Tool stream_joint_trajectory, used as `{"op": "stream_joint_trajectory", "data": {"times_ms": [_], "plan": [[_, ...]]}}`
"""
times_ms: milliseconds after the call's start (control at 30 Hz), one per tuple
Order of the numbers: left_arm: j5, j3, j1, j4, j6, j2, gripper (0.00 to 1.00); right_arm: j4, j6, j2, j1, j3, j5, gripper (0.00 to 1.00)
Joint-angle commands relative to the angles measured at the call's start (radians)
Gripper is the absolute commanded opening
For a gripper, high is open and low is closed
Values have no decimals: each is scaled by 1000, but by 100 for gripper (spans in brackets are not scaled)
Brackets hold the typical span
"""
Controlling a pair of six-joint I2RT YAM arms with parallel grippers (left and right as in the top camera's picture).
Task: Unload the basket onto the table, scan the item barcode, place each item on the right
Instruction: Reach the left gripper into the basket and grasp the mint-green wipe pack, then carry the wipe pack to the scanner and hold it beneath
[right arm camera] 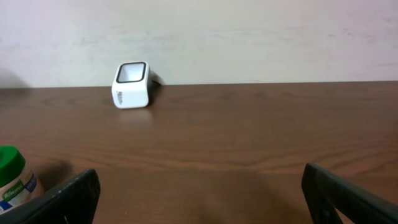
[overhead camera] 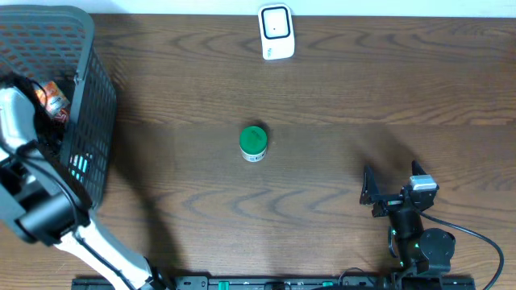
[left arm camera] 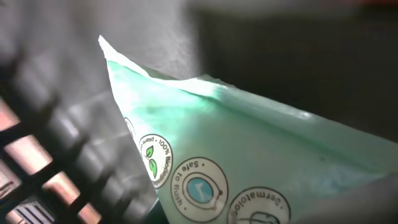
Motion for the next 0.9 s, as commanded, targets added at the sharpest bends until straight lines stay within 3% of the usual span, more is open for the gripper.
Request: {"op": "stream_joint_trajectory", "data": {"times_ms": [0, 200, 367, 633, 867], "plan": [[-3, 57, 3, -6, -23, -234, 8, -3, 10, -4, 11, -1, -9, 99], [11, 57, -2, 10, -114, -520, 7, -3, 10, -4, 11, -1, -9, 99], [164, 57, -101, 21, -122, -686, 7, -3, 10, -4, 11, -1, -9, 99], [81, 28, -616, 70, -235, -669, 7, -3, 10, -4, 11, -1, -9, 99], [-92, 14, -1047, 195, -260, -389, 7, -3, 10, -4, 11, -1, -9, 99]]}}
